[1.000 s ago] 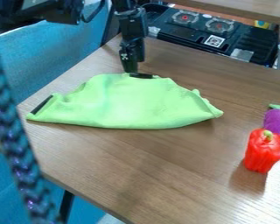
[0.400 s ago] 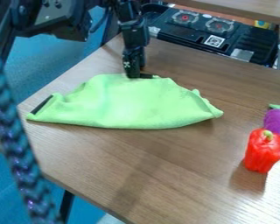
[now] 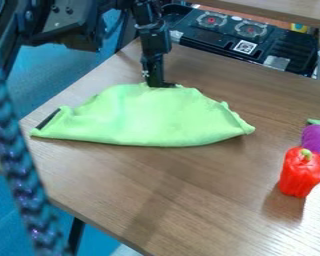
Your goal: Unfold the cloth cloth from top left to bottom right
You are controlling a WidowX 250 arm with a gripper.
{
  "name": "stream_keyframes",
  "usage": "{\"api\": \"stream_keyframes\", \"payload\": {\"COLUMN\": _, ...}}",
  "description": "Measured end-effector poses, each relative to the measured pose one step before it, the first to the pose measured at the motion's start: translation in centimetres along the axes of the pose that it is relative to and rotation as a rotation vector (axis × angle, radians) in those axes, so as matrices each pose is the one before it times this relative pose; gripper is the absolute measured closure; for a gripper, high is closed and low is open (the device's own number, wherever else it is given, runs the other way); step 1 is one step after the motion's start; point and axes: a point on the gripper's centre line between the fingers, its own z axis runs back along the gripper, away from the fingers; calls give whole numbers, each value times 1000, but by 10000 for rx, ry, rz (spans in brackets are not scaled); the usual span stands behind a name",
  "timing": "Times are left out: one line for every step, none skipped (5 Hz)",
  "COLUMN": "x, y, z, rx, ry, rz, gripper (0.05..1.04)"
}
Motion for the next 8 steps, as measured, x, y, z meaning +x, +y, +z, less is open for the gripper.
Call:
{"api": "stream_keyframes", "payload": {"x": 381, "y": 277, "z": 221, "rx": -70, "ry": -244, "rz": 104, "gripper": 1019}}
{"api": "stream_keyframes", "payload": {"x": 622, "y": -57, "z": 17, "rx": -45, "ry": -491, "rz": 60, "gripper": 1032}}
{"api": "stream_keyframes", "payload": {"x": 165, "y": -648, "z": 1969, "rx": 106, "ry": -669, "rz": 220, "gripper": 1032}}
{"api": "stream_keyframes", "payload": {"x": 618, "y": -953, "z": 3494, "rx": 412, "ry": -543, "rz": 65, "gripper": 1032}}
{"api": "stream_keyframes", "payload": {"x": 1, "y": -1345, "z": 389, "rx": -111, "ry": -93, "rz": 14, "gripper": 1032}}
{"api": "stream_keyframes", "payload": {"x": -266, "y": -2298, "z": -237, "rx": -215, "ry": 347, "rz": -108, "gripper": 1032}}
{"api": "stream_keyframes", "payload": {"x": 54, "y": -3072, "z": -1690, "rx": -396, "ry": 614, "rz": -307, "gripper": 1032}}
{"api": "stream_keyframes", "payload": {"x": -104, "y": -2545, "z": -1057, "rx": -248, "ry": 333, "rz": -230, "gripper": 1032}}
